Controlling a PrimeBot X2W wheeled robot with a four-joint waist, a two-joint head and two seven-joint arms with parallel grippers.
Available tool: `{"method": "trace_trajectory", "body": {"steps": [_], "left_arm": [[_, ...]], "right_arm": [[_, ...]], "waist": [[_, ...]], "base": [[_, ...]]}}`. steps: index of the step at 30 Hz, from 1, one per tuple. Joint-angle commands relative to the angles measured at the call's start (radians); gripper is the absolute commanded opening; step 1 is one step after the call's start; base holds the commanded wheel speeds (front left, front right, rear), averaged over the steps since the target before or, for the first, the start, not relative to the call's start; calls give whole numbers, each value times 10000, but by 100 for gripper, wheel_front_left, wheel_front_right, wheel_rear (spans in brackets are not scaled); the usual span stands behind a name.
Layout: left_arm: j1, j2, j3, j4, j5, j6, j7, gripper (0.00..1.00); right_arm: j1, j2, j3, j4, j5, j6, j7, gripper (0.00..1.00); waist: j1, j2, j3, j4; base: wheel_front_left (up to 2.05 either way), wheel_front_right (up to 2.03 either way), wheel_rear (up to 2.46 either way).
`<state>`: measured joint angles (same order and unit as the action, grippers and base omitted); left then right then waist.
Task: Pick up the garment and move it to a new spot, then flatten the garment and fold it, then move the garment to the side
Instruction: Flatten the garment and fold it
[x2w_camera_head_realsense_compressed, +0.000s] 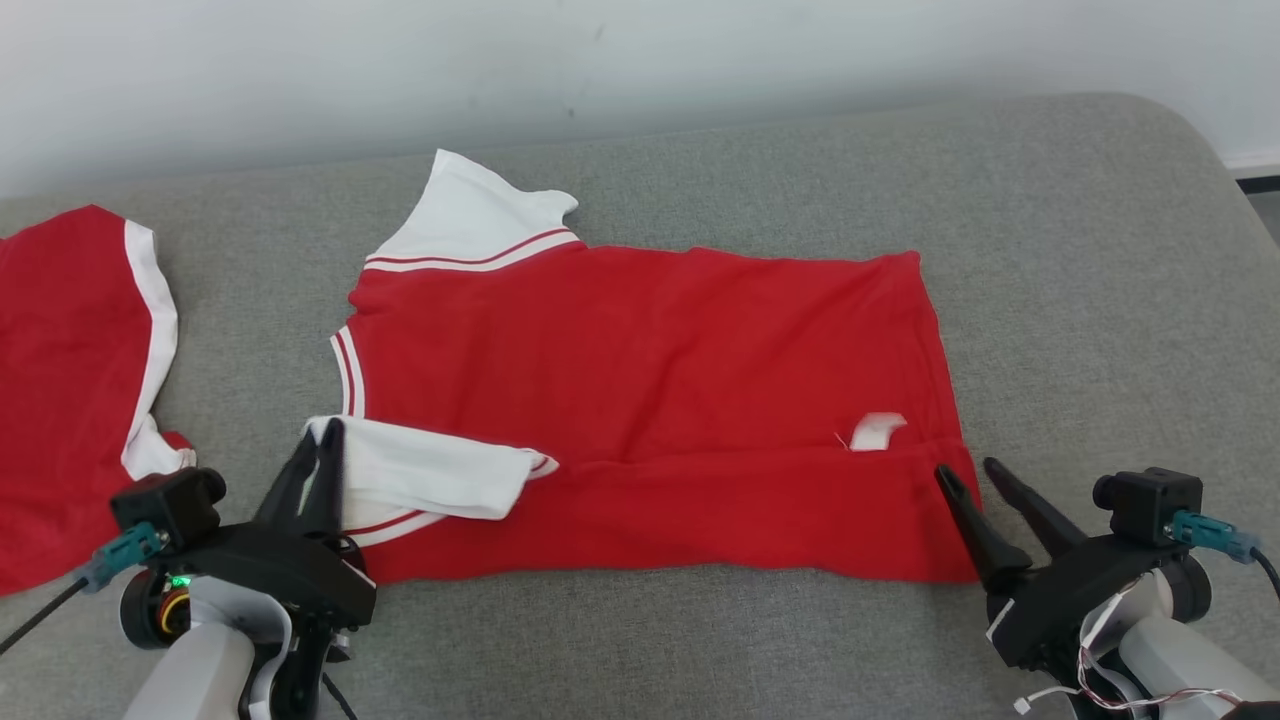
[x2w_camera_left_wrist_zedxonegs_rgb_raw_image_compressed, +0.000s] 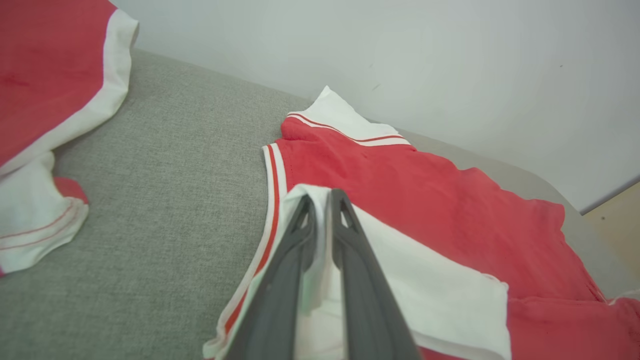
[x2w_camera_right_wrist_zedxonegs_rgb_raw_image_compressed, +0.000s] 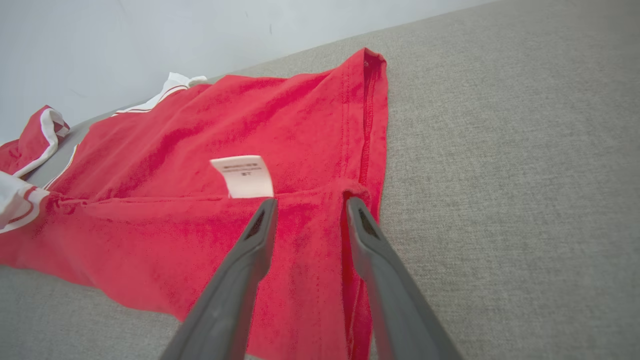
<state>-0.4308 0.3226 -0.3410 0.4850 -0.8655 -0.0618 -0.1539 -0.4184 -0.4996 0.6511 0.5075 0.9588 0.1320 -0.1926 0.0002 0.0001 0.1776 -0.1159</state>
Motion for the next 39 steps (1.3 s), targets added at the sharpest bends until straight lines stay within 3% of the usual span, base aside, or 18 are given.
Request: {"method": "trace_trajectory", "body": {"steps": [1,12,18,28,29,30,32,33,39], "left_arm": [[-136,-25,-91,267,183,-88,-274,100],[1157,-73,-227,626,526,-278,-949,100],[1587,-50,-633,704,801,-181,-777,100],[884,-93,-679,1580,846,19,-583,100],[818,-103,-709,1710,853,-10,-570,100],[801,-135,-741,1842,836,-48,-523,100],[809,-191,-806,2091,809,-101,-513,19],[811,-202,-839,2203,821,-148,-538,0],[1056,-309,-804,2466,668,-308,-766,0]], "right_arm": [[-110,-120,155,154,-84,-29,-178,100],[866,-577,249,231,50,-29,-655,100],[1183,-369,105,485,-223,-29,-713,100],[727,431,218,1350,-446,-29,-697,100],[693,519,288,1412,-423,-29,-681,71],[647,584,336,1481,-432,-29,-684,4],[585,700,401,1594,-398,-29,-691,0],[579,754,408,1650,-357,-29,-696,0],[678,665,224,1738,-182,-29,-730,0]], "waist": [[-2,-1,-70,51],[-2,-1,-587,273],[-2,-1,-587,337],[-2,-1,-178,125],[-2,-1,-171,110],[-2,-1,-173,91],[-2,-1,-217,69],[-2,-1,-266,70],[-2,-1,-650,180]], "base": [[0,0,0],[0,0,0],[0,0,0],[0,0,0],[0,0,0],[0,0,0],[0,0,0],[0,0,0],[0,0,0]]}}
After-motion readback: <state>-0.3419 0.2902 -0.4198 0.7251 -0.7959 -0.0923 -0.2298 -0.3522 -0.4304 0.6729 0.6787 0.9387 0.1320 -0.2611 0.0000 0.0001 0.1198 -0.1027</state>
